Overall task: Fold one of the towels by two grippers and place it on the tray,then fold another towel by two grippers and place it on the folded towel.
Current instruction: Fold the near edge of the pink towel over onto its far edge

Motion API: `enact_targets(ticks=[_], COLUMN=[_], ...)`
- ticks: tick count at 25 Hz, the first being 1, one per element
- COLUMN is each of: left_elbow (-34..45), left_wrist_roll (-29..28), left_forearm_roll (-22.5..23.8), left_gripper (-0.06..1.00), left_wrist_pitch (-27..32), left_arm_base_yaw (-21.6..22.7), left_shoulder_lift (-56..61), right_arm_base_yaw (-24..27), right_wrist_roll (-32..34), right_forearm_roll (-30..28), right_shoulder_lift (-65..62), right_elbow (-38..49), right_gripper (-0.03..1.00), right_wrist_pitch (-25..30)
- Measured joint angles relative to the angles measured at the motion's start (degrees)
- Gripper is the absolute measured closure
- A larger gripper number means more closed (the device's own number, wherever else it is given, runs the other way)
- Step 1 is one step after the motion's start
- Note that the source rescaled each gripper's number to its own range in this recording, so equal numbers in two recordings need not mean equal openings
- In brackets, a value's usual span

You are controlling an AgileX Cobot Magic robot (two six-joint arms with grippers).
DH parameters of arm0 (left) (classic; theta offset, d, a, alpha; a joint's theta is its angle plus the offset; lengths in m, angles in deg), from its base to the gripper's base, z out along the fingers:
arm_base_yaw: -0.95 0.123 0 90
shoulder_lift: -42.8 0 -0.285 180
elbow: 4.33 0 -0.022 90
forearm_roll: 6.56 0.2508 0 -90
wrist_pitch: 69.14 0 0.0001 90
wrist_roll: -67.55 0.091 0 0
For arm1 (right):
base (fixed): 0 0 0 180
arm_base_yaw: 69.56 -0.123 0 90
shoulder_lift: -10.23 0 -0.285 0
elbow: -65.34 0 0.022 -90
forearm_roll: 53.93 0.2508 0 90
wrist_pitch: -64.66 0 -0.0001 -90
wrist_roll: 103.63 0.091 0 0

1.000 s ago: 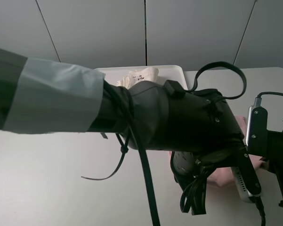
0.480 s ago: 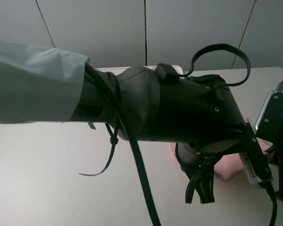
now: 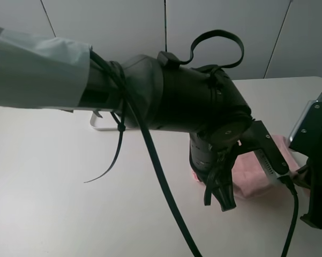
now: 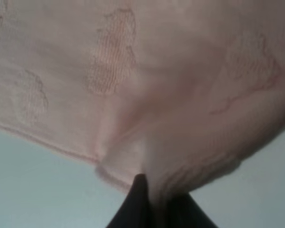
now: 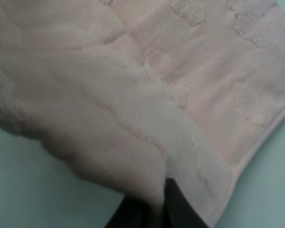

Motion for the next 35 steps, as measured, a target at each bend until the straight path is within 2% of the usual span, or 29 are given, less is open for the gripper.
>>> enact_targets(ticks=[11, 14, 17, 22, 30, 35], left_elbow=[0.00, 0.00, 0.00, 0.00, 0.00, 0.00], left_wrist_roll=[1.16, 1.27, 1.27, 1.39, 3.36, 3.84], left_forearm_roll=[-0.67, -1.15, -1.95, -7.46, -14.19, -15.15], left_gripper=[0.94, 0.94, 0.94, 0.94, 0.94, 0.94], left_wrist_pitch=[-0.33, -0.33, -0.81, -2.77, -5.13, -7.21], left_arm_base_yaw=[1.19, 2.08, 3.00, 5.91, 9.45, 9.64], left_shoulder_lift=[0.00, 0.00, 0.00, 0.00, 0.00, 0.00], right_arm_base_yaw=[0.00, 0.00, 0.00, 0.00, 0.00, 0.00], right_wrist_roll=[5.44, 10.76, 19.96, 31.73, 42.12, 49.49], right_forearm_roll=[0.00, -1.39, -5.50, -12.59, -15.58, -21.87], right_shoulder_lift=[0.00, 0.00, 0.00, 0.00, 0.00, 0.00], right_elbow=[-0.27, -1.44, -2.14, -2.14, -2.25, -2.25], right_gripper=[0.96, 0.96, 0.96, 0.96, 0.96, 0.96], right_wrist_pitch=[-0.53, -0.42, -0.42, -0.42, -1.36, -2.38])
